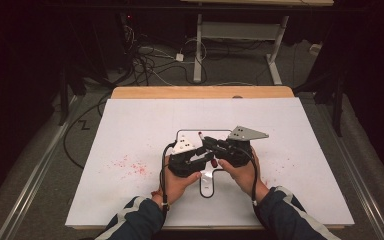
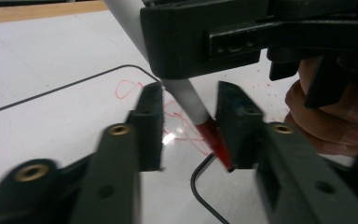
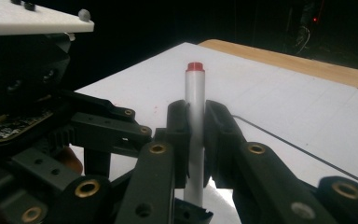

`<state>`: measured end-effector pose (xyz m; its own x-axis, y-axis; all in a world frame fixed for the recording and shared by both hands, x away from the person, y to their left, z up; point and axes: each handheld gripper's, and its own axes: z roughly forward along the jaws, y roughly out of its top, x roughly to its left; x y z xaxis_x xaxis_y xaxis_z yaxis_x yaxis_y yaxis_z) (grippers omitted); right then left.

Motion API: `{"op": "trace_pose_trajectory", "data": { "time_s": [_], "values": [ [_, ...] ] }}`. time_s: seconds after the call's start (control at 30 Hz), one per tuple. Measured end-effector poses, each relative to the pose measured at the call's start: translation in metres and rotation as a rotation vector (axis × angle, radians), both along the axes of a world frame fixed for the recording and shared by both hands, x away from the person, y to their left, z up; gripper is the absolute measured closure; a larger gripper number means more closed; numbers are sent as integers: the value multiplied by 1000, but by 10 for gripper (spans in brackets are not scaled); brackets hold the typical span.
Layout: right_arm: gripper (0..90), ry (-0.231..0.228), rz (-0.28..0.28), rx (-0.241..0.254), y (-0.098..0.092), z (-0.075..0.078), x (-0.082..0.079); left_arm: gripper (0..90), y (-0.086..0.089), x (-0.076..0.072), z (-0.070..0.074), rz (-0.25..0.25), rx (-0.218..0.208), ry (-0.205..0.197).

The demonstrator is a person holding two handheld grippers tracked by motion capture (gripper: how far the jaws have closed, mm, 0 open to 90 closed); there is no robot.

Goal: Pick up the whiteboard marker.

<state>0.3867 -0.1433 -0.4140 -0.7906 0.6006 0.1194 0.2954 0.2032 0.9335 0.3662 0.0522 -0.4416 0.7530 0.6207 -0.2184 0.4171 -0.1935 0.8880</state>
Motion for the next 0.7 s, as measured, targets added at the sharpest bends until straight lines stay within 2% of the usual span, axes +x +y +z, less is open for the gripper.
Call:
{"op": "trace_pose_trajectory", "data": {
  "time_s": [0.17,0.4,0.57,0.63,0.7],
  "values": [
    [814,-8,4,1,0,1,-2,749,5,2,0,15,18,-5],
    [793,-16,4,-18,0,2,-3,785,7,6,0,3,49,-9],
    [642,-30,-13,-38,-9,7,-7,786,-1,12,2,-40,71,-44],
    [537,-28,-21,-36,-18,9,-9,786,-6,17,1,-47,73,-52],
    [507,-52,-29,-59,-29,12,-13,787,-11,23,0,-53,68,-54]
  ]
}}
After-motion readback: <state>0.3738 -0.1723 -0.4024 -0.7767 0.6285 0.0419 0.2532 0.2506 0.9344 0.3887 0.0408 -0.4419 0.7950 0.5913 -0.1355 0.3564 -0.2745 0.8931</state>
